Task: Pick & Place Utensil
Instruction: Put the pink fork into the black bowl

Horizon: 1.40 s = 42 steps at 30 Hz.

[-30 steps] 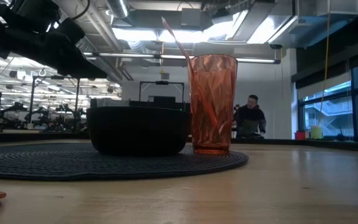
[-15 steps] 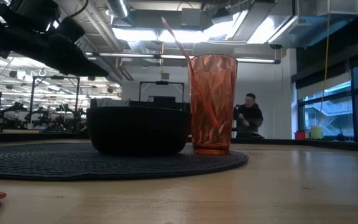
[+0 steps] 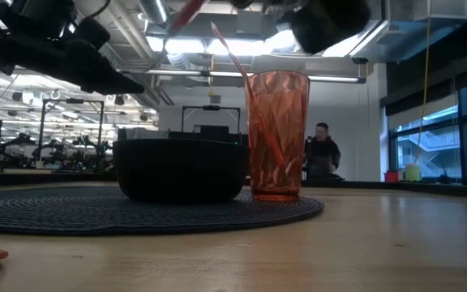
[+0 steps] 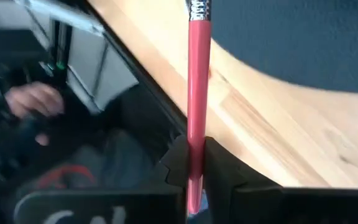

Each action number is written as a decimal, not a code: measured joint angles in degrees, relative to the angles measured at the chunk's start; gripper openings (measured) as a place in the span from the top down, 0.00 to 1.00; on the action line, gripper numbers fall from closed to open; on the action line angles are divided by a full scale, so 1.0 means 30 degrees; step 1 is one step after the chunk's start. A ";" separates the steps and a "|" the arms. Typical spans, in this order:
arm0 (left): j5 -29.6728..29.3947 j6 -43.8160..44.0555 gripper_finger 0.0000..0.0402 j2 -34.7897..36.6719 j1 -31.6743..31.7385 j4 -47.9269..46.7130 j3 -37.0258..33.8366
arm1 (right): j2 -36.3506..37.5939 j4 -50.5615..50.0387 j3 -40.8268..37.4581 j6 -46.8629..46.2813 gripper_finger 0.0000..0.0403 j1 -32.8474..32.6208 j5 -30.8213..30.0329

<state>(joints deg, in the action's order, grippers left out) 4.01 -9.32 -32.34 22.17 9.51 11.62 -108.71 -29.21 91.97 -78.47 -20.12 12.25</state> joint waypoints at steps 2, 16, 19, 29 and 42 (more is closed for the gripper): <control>0.0076 0.0015 0.99 0.0000 0.0000 -0.0119 0.0000 | 0.0000 0.1437 -0.0551 -0.0558 0.93 0.0295 0.0240; 0.0521 -0.0139 0.99 0.0000 -0.0007 -0.0078 0.0000 | 0.0007 0.2067 -0.3186 -0.1708 0.93 0.1308 0.0998; 0.0669 0.0033 0.99 0.0000 -0.0022 -0.0078 0.0000 | 0.0007 0.2086 -0.3244 -0.1708 0.93 0.1636 0.1137; 0.0708 0.0031 0.99 0.0000 -0.0717 -0.0070 0.0000 | 0.0007 0.1576 -0.3244 -0.2193 0.93 0.2370 0.1197; 0.0538 -0.0153 0.99 0.0007 -0.0896 -0.0063 0.0000 | -0.0117 0.1551 -0.3244 -0.2625 0.92 0.2973 0.2950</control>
<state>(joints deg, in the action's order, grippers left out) 5.63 -9.78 -32.32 19.49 9.32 11.62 -109.06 -24.56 82.24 -86.34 -11.20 21.10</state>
